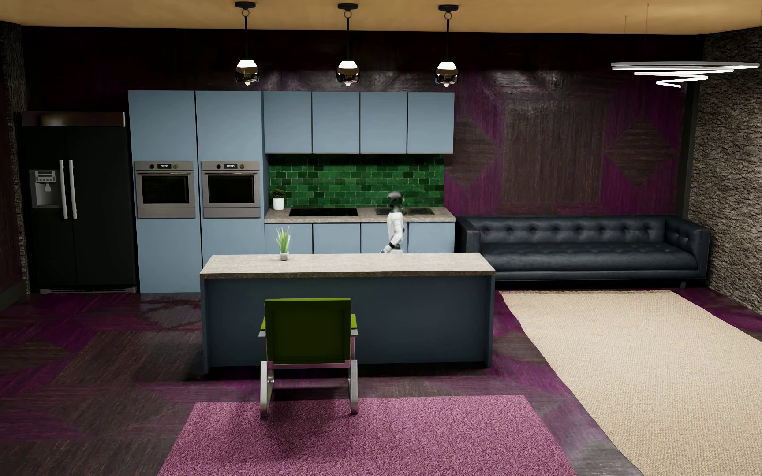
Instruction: Walk around the plant
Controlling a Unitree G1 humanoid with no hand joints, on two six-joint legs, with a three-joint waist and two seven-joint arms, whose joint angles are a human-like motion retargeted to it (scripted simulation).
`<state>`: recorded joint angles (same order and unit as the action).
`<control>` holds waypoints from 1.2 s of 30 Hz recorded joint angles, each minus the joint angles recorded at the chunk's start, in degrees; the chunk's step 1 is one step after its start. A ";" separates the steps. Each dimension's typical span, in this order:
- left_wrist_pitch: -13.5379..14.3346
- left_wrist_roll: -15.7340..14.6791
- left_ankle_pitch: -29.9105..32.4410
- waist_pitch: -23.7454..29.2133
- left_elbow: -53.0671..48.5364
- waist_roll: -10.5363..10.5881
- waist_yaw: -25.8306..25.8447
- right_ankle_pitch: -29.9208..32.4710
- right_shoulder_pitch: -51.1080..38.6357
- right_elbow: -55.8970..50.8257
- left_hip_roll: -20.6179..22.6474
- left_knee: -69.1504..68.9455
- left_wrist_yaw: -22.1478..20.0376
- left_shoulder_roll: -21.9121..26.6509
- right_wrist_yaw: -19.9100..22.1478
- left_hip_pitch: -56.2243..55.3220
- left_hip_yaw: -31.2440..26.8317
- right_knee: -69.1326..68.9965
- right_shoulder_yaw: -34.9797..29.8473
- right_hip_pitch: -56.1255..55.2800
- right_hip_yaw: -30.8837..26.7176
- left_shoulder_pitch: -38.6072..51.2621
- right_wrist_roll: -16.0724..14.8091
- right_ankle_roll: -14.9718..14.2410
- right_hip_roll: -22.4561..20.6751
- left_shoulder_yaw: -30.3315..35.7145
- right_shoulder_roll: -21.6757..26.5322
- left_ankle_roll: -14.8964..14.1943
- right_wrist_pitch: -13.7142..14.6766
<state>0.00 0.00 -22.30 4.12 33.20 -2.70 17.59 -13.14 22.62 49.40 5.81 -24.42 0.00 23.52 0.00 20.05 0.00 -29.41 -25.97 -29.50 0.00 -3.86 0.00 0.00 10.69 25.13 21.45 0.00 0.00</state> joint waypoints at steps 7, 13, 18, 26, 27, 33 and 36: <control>0.00 0.00 28.34 -0.26 15.12 2.64 -6.85 -1.49 -4.01 7.14 -3.48 -53.94 0.00 -3.37 0.00 -20.85 0.00 -15.12 -1.27 15.17 0.00 -6.07 0.00 0.00 -9.89 9.89 -1.25 0.00 0.00; 0.00 0.00 26.70 0.15 21.76 -1.36 -23.93 -2.10 -11.09 -7.79 -1.50 -5.93 0.00 -2.05 0.00 -43.40 0.00 -0.99 1.98 41.03 0.00 -17.05 0.00 0.00 -8.31 13.37 0.92 0.00 0.00; 0.00 0.00 32.93 -2.66 27.38 -4.05 -27.86 11.32 -11.25 -9.08 -0.55 -9.25 0.00 -3.81 0.00 -52.32 0.00 -14.52 8.28 44.56 0.00 -20.40 0.00 0.00 -0.74 13.85 -0.42 0.00 0.00; 0.00 0.00 13.88 1.68 11.80 -0.36 -6.55 -0.66 -2.88 2.39 3.93 -1.54 0.00 -1.21 0.00 -14.68 0.00 -32.56 -0.68 10.35 0.00 -7.76 0.00 0.00 -3.84 6.76 -0.90 0.00 0.00; 0.00 0.00 9.86 1.20 9.03 0.04 -4.38 0.41 -1.58 2.45 2.99 -0.32 0.00 -0.84 0.00 -11.22 0.00 -20.93 -0.91 8.74 0.00 -5.47 0.00 0.00 -3.61 4.86 -0.64 0.00 0.00; 0.00 0.00 8.05 -0.97 2.34 -0.52 1.69 -6.68 1.46 7.83 -2.41 -7.38 0.00 0.38 0.00 1.38 0.00 -8.63 -2.70 0.98 0.00 0.56 0.00 0.00 -1.45 -2.64 -1.50 0.00 0.00; 0.00 0.00 31.20 -0.56 11.82 2.63 -1.73 -13.31 -1.17 12.88 -5.27 -38.75 0.00 -3.19 0.00 -9.55 0.00 -16.22 -4.04 7.09 0.00 -2.50 0.00 0.00 -7.18 2.77 -1.49 0.00 0.00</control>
